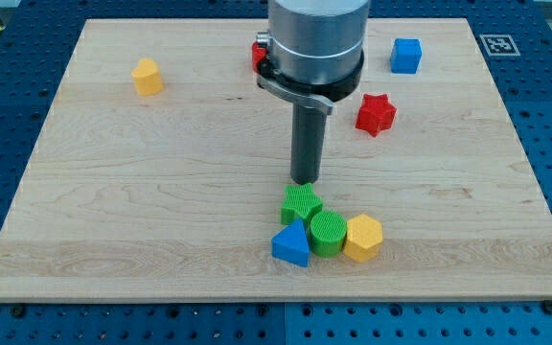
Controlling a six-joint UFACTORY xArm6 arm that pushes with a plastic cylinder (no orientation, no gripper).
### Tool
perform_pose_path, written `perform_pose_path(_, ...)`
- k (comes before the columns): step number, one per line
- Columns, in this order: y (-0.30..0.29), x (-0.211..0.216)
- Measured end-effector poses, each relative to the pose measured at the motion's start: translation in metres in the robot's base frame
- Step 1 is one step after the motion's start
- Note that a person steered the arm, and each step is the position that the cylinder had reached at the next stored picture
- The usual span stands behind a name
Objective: Move the red star above the yellow hexagon
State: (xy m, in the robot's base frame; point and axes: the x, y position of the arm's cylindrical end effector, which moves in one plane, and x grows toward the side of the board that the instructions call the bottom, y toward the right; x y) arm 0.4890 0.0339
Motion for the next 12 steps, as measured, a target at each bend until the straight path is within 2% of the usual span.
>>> perform_pose_path(6, 0.130, 0.033)
perform_pose_path(9, 0.188, -0.003)
perform_pose_path(10, 0.198, -0.025)
perform_pose_path(12, 0.206, -0.099)
